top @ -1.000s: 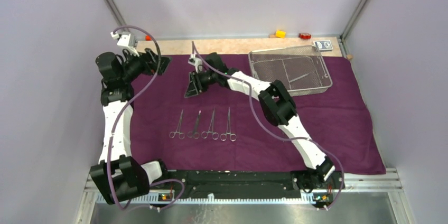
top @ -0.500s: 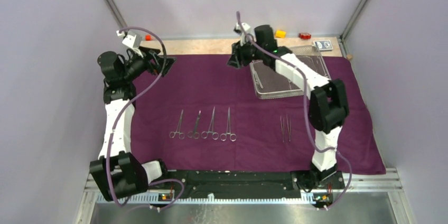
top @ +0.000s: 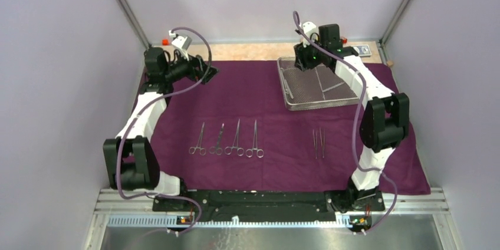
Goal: Open and lay out the surgical kit
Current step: Adjust the medical item in the container.
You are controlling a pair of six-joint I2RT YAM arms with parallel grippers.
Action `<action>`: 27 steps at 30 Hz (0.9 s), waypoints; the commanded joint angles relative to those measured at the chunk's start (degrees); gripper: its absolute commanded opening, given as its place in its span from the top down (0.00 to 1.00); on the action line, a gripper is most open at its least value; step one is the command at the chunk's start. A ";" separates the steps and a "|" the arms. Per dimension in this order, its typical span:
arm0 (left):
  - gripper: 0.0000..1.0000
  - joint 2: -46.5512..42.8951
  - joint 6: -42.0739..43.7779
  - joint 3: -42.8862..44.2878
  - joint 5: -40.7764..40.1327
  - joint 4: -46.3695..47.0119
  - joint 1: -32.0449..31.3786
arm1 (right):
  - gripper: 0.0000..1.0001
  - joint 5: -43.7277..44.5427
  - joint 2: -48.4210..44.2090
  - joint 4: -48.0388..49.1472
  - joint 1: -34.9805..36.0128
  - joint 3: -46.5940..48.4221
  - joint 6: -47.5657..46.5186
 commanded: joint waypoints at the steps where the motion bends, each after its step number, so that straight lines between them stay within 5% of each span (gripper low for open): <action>1: 0.01 3.84 -3.27 4.85 0.29 1.32 -0.07 | 0.53 2.81 2.90 -4.08 0.16 -0.02 -5.67; 27: 0.01 9.26 -5.17 6.75 0.63 -2.35 -0.11 | 0.56 2.03 12.19 1.28 3.13 -4.75 -8.15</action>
